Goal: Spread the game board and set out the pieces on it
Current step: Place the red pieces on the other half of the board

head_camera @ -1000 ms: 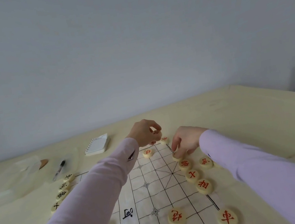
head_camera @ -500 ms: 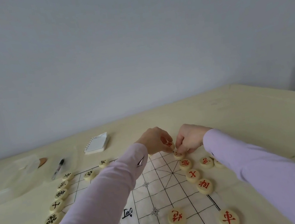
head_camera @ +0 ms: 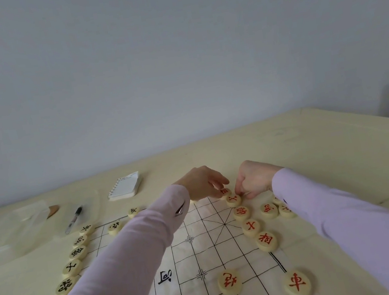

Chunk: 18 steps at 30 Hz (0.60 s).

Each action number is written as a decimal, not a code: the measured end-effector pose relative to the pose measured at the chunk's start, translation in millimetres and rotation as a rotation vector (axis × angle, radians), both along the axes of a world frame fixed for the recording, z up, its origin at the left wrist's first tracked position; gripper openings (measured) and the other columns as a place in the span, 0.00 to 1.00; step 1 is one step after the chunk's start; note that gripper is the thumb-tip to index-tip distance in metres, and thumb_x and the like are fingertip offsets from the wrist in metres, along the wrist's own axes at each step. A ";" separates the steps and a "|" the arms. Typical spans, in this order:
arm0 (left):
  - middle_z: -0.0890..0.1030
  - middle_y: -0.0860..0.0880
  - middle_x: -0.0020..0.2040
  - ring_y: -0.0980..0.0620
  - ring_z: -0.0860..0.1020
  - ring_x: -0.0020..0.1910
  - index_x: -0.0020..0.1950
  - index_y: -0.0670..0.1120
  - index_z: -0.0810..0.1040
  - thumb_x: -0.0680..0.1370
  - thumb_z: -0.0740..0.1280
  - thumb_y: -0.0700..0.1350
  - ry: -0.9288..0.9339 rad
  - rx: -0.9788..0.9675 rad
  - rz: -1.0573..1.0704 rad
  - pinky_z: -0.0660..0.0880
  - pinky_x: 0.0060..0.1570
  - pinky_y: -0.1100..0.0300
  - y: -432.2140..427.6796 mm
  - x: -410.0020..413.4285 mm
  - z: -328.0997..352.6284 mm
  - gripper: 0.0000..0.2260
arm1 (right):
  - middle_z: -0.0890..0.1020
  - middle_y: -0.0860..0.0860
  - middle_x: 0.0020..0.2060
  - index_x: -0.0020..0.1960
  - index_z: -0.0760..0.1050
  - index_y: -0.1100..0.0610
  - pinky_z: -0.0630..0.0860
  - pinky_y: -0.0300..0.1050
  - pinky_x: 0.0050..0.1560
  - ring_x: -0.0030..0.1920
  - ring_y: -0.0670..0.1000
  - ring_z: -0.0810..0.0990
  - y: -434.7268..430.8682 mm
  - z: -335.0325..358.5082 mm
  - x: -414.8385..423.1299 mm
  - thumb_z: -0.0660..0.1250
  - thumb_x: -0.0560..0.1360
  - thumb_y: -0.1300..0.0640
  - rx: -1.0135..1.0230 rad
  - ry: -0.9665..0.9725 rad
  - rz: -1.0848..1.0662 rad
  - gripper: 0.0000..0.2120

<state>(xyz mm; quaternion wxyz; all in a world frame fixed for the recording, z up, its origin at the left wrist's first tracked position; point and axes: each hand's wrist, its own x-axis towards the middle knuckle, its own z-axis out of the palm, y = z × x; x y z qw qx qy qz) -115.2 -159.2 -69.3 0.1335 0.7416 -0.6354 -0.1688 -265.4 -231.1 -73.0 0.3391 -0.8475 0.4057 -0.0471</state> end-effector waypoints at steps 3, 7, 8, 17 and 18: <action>0.80 0.55 0.54 0.58 0.75 0.51 0.63 0.52 0.77 0.74 0.68 0.41 -0.037 0.002 -0.007 0.72 0.50 0.65 3.2 -1.0 -1.8 0.18 | 0.82 0.57 0.53 0.57 0.80 0.63 0.74 0.49 0.63 0.57 0.55 0.80 2.3 0.2 -1.6 0.63 0.75 0.67 -0.012 0.009 -0.009 0.12; 0.79 0.54 0.60 0.56 0.75 0.53 0.64 0.51 0.76 0.75 0.67 0.39 -0.072 -0.043 0.005 0.67 0.53 0.66 4.3 -3.9 -2.4 0.18 | 0.82 0.59 0.53 0.55 0.81 0.63 0.75 0.51 0.62 0.56 0.56 0.81 2.9 -0.7 0.3 0.63 0.75 0.66 -0.029 0.014 -0.012 0.12; 0.79 0.53 0.60 0.55 0.75 0.54 0.64 0.50 0.76 0.76 0.67 0.39 -0.078 -0.063 0.008 0.67 0.53 0.66 4.7 -4.7 -0.8 0.18 | 0.82 0.59 0.54 0.55 0.81 0.63 0.75 0.51 0.62 0.56 0.56 0.81 3.5 -0.1 -0.1 0.62 0.75 0.66 -0.036 0.015 -0.005 0.12; 0.81 0.52 0.55 0.55 0.78 0.52 0.61 0.50 0.79 0.75 0.67 0.39 -0.039 -0.142 -0.078 0.72 0.53 0.64 10.4 -47.8 17.2 0.15 | 0.79 0.53 0.58 0.62 0.78 0.57 0.74 0.47 0.63 0.59 0.54 0.78 4.9 29.5 -43.1 0.57 0.77 0.66 -0.167 -0.108 -0.061 0.18; 0.82 0.52 0.53 0.55 0.78 0.51 0.60 0.50 0.79 0.75 0.68 0.40 -0.021 -0.128 -0.103 0.74 0.53 0.63 10.6 -56.2 17.2 0.15 | 0.79 0.53 0.57 0.62 0.78 0.57 0.74 0.46 0.62 0.59 0.54 0.78 4.7 31.6 -51.7 0.57 0.77 0.66 -0.174 -0.114 -0.068 0.18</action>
